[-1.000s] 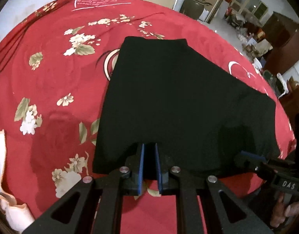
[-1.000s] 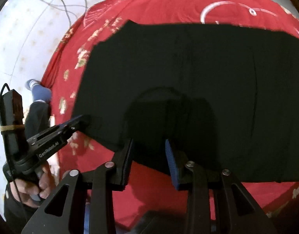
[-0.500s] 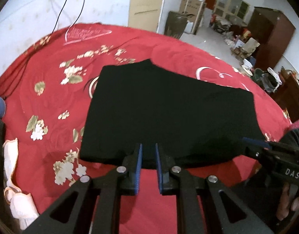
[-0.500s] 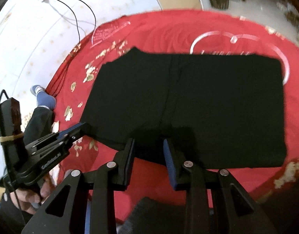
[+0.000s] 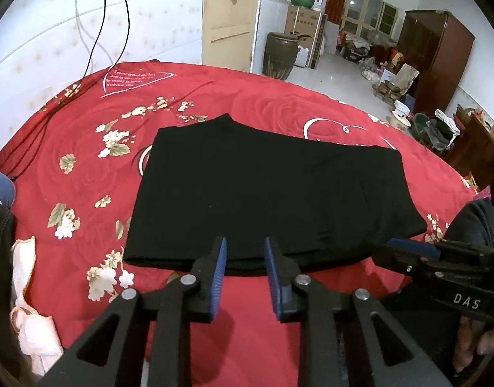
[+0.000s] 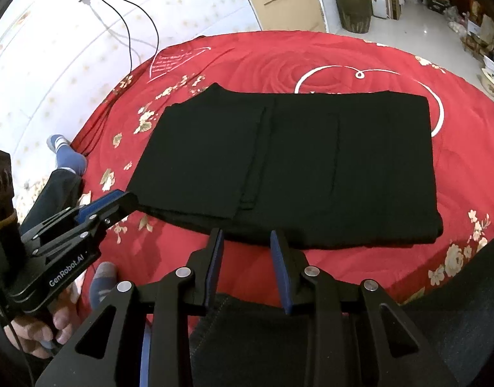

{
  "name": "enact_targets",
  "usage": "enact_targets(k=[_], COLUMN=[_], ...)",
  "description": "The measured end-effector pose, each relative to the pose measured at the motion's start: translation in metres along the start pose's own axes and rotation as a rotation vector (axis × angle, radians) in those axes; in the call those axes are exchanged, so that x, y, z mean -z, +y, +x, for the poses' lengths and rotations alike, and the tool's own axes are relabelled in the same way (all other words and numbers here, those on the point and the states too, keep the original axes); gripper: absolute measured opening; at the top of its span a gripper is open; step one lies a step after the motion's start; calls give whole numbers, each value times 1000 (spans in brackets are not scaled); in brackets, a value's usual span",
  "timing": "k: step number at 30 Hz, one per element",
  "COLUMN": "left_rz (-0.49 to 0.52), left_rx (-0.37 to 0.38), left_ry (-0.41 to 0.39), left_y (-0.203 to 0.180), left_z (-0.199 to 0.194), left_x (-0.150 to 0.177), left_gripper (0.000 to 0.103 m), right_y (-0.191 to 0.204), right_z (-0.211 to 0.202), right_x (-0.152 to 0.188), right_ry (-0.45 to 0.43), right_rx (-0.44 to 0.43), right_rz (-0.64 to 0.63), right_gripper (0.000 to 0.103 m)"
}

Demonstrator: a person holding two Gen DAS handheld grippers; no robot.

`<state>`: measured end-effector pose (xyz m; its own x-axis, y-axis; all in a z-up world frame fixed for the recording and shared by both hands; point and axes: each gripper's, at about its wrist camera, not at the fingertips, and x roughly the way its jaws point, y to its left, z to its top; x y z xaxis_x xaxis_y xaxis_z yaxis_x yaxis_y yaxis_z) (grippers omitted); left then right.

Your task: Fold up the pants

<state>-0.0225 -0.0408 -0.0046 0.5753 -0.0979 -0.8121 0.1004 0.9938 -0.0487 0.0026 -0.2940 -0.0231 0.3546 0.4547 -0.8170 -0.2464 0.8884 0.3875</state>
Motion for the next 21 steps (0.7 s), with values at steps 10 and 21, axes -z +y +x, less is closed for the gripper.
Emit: enact_targets(k=[10,21], left_rz=[32,32], left_rx=[-5,3], left_ry=[-3,-9], left_y=[-5,-8], left_z=[6,8], left_x=[1,-2], left_gripper=[27,27], right_y=[-8,-11], right_z=[5,4], right_x=[-1,-5], right_ry=[16,12], right_rx=[-10,-2], right_rz=[56,87], right_gripper=[45,45])
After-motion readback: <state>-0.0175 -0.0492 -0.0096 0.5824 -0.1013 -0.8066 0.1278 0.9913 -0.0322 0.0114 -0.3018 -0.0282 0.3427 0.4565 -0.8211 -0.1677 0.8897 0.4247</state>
